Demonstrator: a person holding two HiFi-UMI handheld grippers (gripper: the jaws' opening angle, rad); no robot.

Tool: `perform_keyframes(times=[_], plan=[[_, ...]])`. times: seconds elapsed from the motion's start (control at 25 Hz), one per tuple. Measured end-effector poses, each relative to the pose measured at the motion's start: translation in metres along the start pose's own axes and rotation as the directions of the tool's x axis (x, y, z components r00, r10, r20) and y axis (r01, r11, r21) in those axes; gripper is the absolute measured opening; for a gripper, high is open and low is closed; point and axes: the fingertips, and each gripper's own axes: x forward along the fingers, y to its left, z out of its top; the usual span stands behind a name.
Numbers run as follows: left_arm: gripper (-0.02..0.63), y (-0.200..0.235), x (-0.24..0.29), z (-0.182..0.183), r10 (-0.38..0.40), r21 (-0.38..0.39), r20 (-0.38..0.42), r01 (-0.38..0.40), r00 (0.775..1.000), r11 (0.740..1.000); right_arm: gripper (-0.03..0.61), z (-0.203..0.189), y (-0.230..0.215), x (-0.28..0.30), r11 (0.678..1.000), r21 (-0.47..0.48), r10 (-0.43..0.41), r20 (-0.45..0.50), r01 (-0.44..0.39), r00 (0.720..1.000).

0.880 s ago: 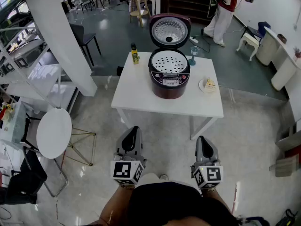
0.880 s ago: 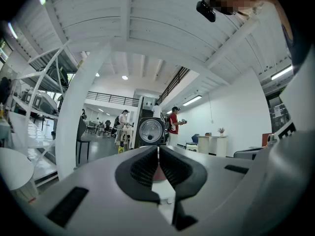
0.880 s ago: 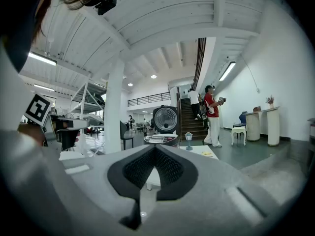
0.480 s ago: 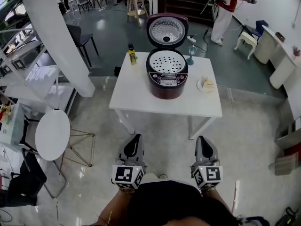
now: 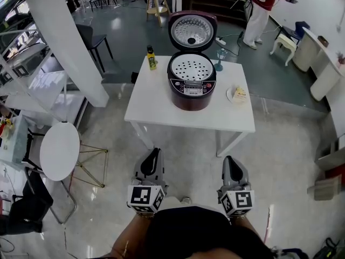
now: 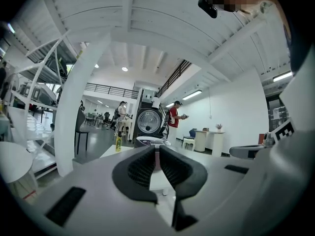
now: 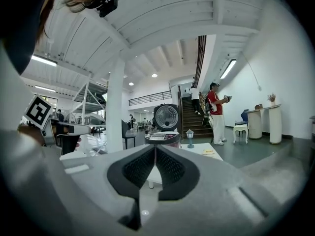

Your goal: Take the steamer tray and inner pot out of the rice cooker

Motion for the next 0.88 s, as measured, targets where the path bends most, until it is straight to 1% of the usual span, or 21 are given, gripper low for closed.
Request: perform_keyframes(times=[0.08, 0.12, 0.16, 0.2, 0.24, 0.28, 0.32, 0.4, 0.48, 0.56, 0.6, 0.68, 0.8, 0.88], plan=[[0.014, -0.002, 0.001, -0.001, 0.000, -0.007, 0.003, 0.000, 1.000, 1.000, 0.038, -0.001, -0.003, 0.001, 1.000, 0.020, 0.021, -0.004, -0.020, 1.000], [0.026, -0.004, 0.003, -0.001, -0.004, -0.006, 0.002, 0.004, 1.000, 1.000, 0.089, -0.001, -0.005, 0.003, 0.999, 0.030, 0.031, -0.003, -0.031, 1.000], [0.085, -0.007, 0.005, -0.002, -0.011, -0.003, -0.003, 0.011, 1.000, 1.000, 0.194, -0.001, -0.007, 0.004, 0.999, 0.037, 0.039, -0.002, -0.039, 0.999], [0.181, -0.009, 0.008, -0.004, -0.016, 0.004, -0.011, 0.016, 1.000, 1.000, 0.263, 0.000, -0.010, 0.006, 0.998, 0.039, 0.044, -0.001, -0.044, 0.999], [0.259, -0.011, 0.011, -0.006, -0.017, 0.013, -0.017, 0.018, 1.000, 1.000, 0.294, 0.000, -0.013, 0.008, 0.998, 0.036, 0.048, -0.002, -0.048, 0.999], [0.317, -0.012, 0.013, -0.008, -0.014, 0.020, -0.022, 0.015, 1.000, 1.000, 0.324, 0.000, -0.014, 0.009, 0.998, 0.032, 0.055, -0.005, -0.054, 0.998], [0.343, -0.014, 0.015, -0.010, -0.011, 0.022, -0.023, 0.011, 1.000, 1.000, 0.349, 0.000, -0.016, 0.011, 0.998, 0.027, 0.065, -0.009, -0.065, 0.998], [0.393, -0.017, 0.019, -0.010, -0.019, 0.007, -0.016, 0.019, 1.000, 1.000, 0.381, -0.002, -0.019, 0.015, 0.995, 0.018, 0.099, -0.021, -0.099, 0.995], [0.441, -0.021, 0.023, -0.010, -0.050, -0.035, -0.008, 0.050, 0.999, 0.998, 0.419, -0.004, -0.022, 0.020, 0.991, 0.032, 0.128, -0.039, -0.127, 0.991], [0.467, -0.022, 0.026, -0.010, -0.074, -0.071, -0.006, 0.074, 0.997, 0.995, 0.449, -0.004, -0.026, 0.024, 0.990, 0.050, 0.138, -0.048, -0.136, 0.989], [0.479, -0.022, 0.026, -0.010, -0.076, -0.075, -0.006, 0.075, 0.997, 0.994, 0.456, -0.002, -0.028, 0.026, 0.989, 0.050, 0.139, -0.046, -0.137, 0.989], [0.493, -0.018, 0.026, -0.006, -0.070, -0.065, -0.005, 0.069, 0.998, 0.995, 0.459, 0.003, -0.032, 0.030, 0.989, 0.039, 0.142, -0.032, -0.140, 0.989], [0.494, -0.014, 0.028, 0.001, -0.081, -0.051, 0.001, 0.081, 0.997, 0.995, 0.459, 0.010, -0.036, 0.036, 0.990, 0.000, 0.142, -0.013, -0.142, 0.990], [0.494, -0.010, 0.033, -0.003, -0.082, -0.017, -0.040, 0.081, 0.996, 0.997, 0.455, 0.015, -0.035, 0.040, 0.987, -0.043, 0.153, -0.004, -0.153, 0.988]])
